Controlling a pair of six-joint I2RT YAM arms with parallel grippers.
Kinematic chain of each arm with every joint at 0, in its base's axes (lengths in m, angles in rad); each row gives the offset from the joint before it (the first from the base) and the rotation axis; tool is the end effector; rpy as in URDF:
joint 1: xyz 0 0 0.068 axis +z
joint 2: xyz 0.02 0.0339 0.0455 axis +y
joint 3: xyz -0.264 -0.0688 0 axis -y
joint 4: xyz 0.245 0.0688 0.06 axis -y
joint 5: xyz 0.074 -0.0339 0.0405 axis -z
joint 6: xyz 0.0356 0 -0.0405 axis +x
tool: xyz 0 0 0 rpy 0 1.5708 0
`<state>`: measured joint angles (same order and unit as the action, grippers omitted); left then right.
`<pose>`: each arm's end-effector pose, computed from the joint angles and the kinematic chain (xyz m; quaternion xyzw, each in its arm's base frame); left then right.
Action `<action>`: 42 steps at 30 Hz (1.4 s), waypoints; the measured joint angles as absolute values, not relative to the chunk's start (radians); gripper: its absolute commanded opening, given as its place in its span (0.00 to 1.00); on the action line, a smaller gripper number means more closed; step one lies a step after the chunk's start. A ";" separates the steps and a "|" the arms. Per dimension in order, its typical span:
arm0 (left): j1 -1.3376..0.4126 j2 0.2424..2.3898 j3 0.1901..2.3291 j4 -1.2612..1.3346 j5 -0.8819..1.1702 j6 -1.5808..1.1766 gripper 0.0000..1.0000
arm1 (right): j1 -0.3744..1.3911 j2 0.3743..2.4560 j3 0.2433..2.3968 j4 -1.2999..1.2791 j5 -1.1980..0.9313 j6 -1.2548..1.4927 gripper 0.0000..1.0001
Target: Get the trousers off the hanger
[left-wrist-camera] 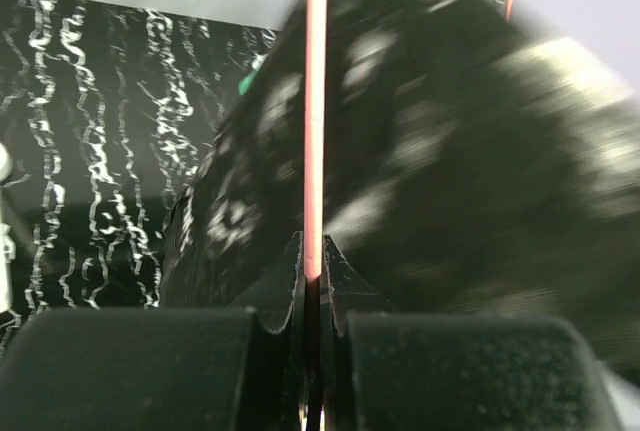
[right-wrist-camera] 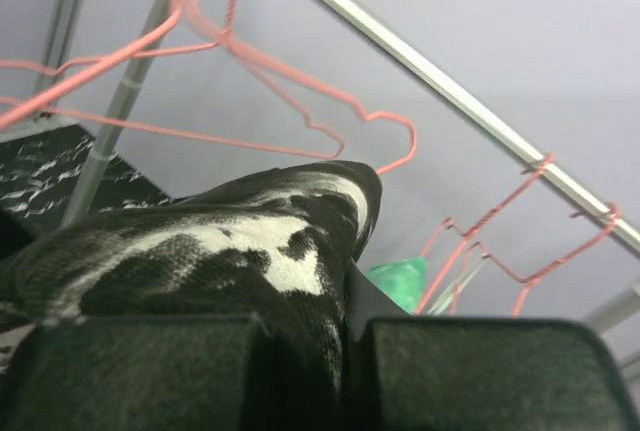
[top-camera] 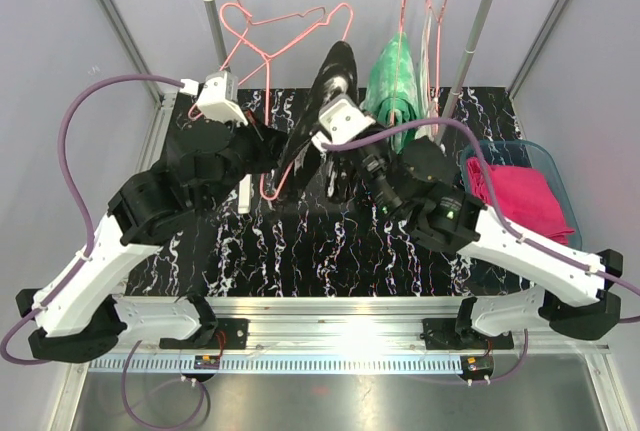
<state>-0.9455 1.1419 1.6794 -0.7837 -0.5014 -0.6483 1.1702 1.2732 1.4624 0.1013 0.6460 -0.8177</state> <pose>0.1263 -0.1456 0.5049 -0.0378 0.7781 -0.2893 0.5563 0.1251 0.2403 0.5002 -0.3359 0.5223 -0.0533 0.7820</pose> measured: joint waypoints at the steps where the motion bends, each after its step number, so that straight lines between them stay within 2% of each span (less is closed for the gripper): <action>1: -0.946 1.136 1.668 -0.783 -0.510 -0.645 0.00 | 1.170 1.280 1.504 0.081 0.654 -0.825 0.00; 13: -0.951 1.114 1.584 -0.695 -0.554 -0.642 0.00 | 1.174 1.454 2.122 -0.140 0.758 -1.015 0.00; 22: -0.941 1.134 1.551 -0.805 -0.610 -0.601 0.00 | 1.174 1.468 2.304 0.078 0.938 -1.320 0.00; 32: -0.941 1.134 1.547 -0.819 -0.635 -0.554 0.00 | 1.171 1.285 2.160 0.543 1.073 -1.773 0.00; 38: -0.941 1.125 1.536 -0.809 -0.631 -0.515 0.00 | 1.171 1.075 1.821 0.810 1.139 -1.924 0.00; 42: -0.941 1.126 1.536 -0.798 -0.621 -0.497 0.00 | 1.171 0.960 1.618 0.825 1.208 -1.901 0.00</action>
